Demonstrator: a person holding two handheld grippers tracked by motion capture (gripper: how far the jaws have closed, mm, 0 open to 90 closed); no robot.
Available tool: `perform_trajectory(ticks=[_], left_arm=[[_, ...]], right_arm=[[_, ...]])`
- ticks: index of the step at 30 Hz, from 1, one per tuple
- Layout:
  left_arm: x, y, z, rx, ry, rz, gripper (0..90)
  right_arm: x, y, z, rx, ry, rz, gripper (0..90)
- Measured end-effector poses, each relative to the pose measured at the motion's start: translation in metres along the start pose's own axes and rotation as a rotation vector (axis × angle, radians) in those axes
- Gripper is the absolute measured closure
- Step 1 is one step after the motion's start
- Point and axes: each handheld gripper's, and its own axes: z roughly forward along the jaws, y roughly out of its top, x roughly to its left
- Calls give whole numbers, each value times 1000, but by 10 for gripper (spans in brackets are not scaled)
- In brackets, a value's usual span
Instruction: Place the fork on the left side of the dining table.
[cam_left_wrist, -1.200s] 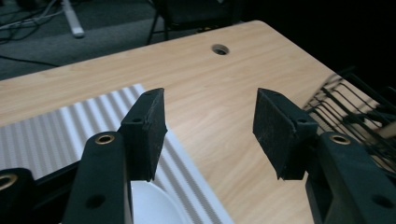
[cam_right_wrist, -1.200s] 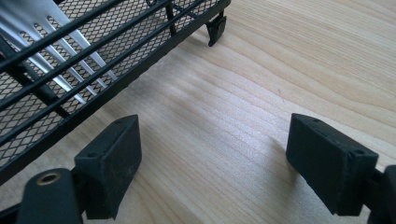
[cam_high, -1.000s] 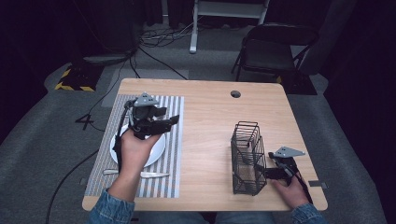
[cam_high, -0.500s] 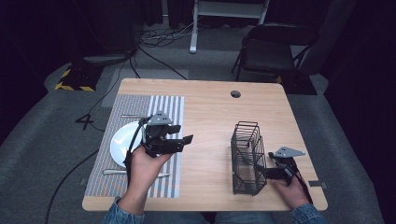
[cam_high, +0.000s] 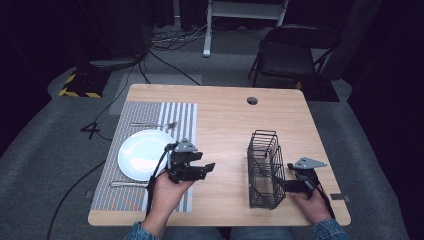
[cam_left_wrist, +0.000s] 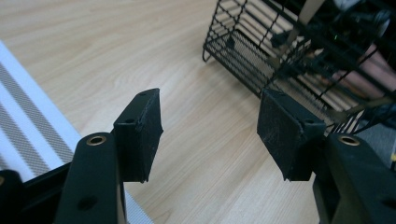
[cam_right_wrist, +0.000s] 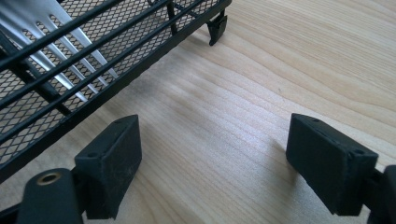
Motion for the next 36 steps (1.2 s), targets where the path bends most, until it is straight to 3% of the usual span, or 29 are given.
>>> perform_trajectory(ticks=[1, 4, 9, 28, 32, 36], left_arm=[[-1, -6, 13, 37, 11, -2, 405], [-2, -13, 26, 78, 20, -1, 405], [-8, -20, 45, 147, 50, 36, 406], [-22, -36, 85, 331, 121, 98, 382], [-29, -39, 89, 323, 157, 139, 345], [-30, -41, 93, 289, 156, 135, 298]], right_arm=[[0, 0, 0, 0, 1, 0, 183], [0, 0, 0, 0, 0, 0, 183], [0, 0, 0, 0, 1, -1, 183], [0, 0, 0, 0, 3, -2, 184], [0, 0, 0, 0, 4, -1, 184], [0, 0, 0, 0, 4, -1, 184]])
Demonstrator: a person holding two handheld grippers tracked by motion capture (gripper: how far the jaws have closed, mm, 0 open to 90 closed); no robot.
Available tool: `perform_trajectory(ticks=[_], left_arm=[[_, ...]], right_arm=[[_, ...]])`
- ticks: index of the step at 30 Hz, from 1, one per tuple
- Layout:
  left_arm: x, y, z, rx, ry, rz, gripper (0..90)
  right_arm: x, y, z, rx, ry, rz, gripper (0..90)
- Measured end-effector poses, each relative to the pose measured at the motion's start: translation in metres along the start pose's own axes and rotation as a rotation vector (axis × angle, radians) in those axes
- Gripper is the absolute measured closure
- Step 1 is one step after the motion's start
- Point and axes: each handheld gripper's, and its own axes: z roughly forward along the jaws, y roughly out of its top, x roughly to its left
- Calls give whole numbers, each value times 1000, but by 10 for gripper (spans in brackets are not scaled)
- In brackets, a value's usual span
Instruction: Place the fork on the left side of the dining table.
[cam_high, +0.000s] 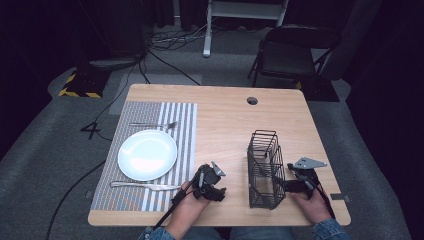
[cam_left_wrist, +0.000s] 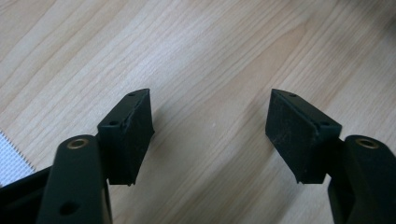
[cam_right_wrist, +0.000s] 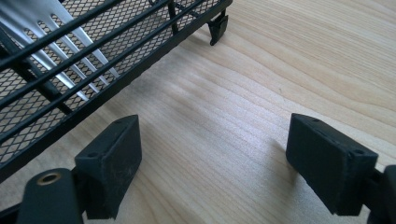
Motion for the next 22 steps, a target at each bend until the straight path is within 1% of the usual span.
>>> perform_trajectory(ticks=[1, 2, 3, 4, 5, 6, 7, 9, 11, 15, 22], left_arm=[[0, -1, 1, -17, 0, 3, 298], [-3, -4, 4, -55, -2, 2, 250], [-4, -5, 6, -72, -2, 4, 227], [-4, -5, 6, -72, -2, 4, 198], [-6, -7, 8, -95, -1, 4, 174], [-6, -7, 8, -95, -1, 4, 156], [-8, -9, 11, -118, 5, 1, 141], [-10, -11, 13, -146, 7, -1, 116], [-12, -10, 14, -150, 17, -11, 100], [-15, -7, 16, -148, 21, -17, 92], [-16, -7, 17, -149, 21, -18, 86]], right_arm=[[0, 0, 0, 0, -1, -1, 184], [0, 0, 0, 0, 0, 0, 184], [0, 0, 0, 0, 0, 0, 184], [0, 0, 0, 0, 0, 0, 184], [0, 0, 0, 0, 0, -1, 184], [0, 0, 0, 0, 0, -1, 184], [0, 0, 0, 0, 0, 0, 184], [0, 0, 0, 0, 0, -1, 184], [0, 0, 0, 0, 0, -1, 184], [0, 0, 0, -1, 0, -1, 184], [0, 0, 0, 0, 0, 0, 184]])
